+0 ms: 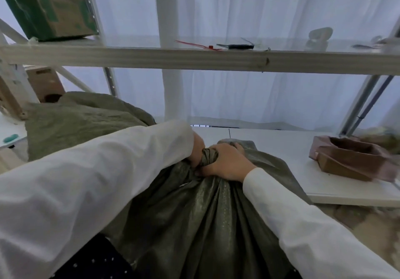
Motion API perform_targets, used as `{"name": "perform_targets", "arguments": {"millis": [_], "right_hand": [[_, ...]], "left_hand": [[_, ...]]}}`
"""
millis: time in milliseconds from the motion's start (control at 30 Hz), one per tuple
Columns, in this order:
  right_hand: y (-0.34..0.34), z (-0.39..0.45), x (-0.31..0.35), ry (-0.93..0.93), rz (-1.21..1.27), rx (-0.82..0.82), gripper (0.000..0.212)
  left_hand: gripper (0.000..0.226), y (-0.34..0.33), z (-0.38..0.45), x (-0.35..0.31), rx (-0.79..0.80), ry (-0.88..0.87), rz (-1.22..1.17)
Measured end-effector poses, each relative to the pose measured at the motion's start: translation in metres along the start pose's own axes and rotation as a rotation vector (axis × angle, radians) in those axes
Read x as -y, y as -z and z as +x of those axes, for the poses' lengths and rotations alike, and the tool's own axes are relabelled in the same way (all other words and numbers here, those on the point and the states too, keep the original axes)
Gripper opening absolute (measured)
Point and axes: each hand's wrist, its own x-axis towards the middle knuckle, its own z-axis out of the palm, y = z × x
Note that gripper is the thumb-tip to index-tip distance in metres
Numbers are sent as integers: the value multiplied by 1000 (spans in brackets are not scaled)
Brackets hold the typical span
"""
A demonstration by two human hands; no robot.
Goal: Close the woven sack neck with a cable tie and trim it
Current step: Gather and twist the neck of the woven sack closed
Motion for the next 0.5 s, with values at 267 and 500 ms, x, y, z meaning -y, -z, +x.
{"name": "perform_targets", "arguments": {"millis": [267, 500], "right_hand": [[6, 5, -9, -53, 420, -4, 49], [10, -1, -7, -82, 764, 72, 29]], "left_hand": [[29, -50, -35, 12, -1172, -241, 391], [48, -94, -26, 20, -1221, -92, 395]]}}
